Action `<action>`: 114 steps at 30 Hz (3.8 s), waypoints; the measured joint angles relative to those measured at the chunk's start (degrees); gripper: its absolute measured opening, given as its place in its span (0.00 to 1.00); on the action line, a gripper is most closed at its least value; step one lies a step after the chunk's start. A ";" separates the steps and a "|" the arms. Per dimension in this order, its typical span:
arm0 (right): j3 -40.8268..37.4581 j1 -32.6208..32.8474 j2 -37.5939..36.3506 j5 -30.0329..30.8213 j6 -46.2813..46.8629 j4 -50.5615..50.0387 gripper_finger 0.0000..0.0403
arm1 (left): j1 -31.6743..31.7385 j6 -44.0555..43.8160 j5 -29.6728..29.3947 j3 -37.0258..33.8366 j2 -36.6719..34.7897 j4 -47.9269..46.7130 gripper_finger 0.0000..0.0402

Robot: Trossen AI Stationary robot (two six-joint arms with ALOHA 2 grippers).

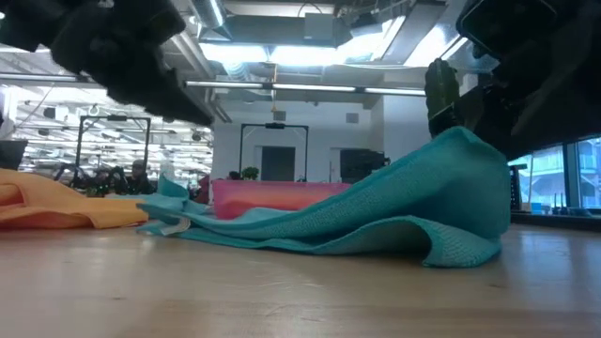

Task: Roll microfiber towels into tight, uniform cylinder then place into a basket
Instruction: Roll the bottom blue towel

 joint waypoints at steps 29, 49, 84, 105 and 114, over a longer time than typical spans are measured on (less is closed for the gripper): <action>0.04 -1.18 0.44 0.00 1.48 -0.10 0.63 | 4.57 -2.10 0.42 0.00 30.39 37.01 0.26; 12.05 4.85 4.66 1.93 -4.22 -3.74 0.68 | 6.64 -4.54 -0.46 0.02 30.44 34.77 0.26; 39.89 2.02 22.75 15.41 -1.91 -54.38 0.01 | 7.41 -8.15 -0.54 -0.02 30.70 26.88 0.26; 52.05 9.19 21.89 3.39 -1.59 -65.16 0.02 | 7.46 -7.67 1.31 0.32 26.03 26.13 0.26; 46.37 7.97 14.96 17.33 1.05 -71.26 0.02 | 1.34 -3.79 -0.45 2.61 19.73 26.27 0.26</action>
